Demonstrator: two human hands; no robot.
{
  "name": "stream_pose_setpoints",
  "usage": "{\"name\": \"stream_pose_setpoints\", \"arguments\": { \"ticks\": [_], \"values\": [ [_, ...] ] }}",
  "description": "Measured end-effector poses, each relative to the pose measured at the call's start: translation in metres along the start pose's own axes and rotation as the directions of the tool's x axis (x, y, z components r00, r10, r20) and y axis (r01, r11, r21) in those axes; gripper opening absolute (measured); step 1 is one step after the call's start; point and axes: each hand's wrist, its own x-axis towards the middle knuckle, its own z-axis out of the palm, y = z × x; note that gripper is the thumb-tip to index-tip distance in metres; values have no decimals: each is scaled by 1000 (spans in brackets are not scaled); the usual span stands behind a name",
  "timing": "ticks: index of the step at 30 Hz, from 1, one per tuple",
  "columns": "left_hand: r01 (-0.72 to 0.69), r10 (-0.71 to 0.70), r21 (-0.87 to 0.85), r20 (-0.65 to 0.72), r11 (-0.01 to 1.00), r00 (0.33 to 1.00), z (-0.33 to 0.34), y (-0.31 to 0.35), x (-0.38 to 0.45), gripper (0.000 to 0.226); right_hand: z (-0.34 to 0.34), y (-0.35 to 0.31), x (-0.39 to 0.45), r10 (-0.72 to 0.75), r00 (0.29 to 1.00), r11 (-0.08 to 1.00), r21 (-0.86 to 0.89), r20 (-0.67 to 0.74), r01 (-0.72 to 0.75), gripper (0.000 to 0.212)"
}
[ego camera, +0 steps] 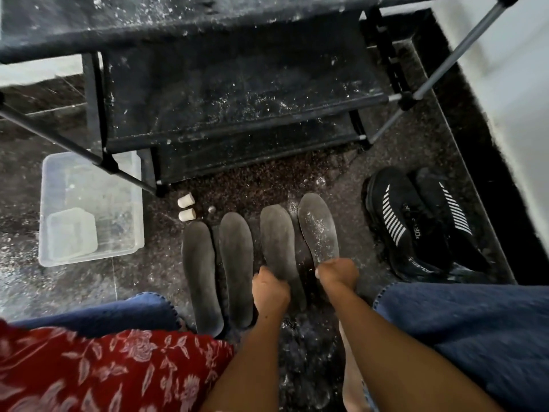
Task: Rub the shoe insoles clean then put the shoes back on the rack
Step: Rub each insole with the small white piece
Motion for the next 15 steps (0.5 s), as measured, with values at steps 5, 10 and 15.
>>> {"name": "stream_pose_setpoints", "arguments": {
  "ticks": [5, 10, 15],
  "values": [
    [-169, 178, -90, 102, 982, 979, 17, 33, -2, 32, -11, -11, 17, 34, 996, 903, 430, -88, 7, 27],
    [-103, 134, -141, 233, 985, 963, 35, 52, 2, 26, -16, -13, 30, 74, 992, 878, 479, -104, -15, 40],
    [-13, 59, -155, 295, 988, 954, 43, 56, 8, 22, -11, -4, 39, 46, 999, 950, 308, 22, -50, 33]
  ]
}}
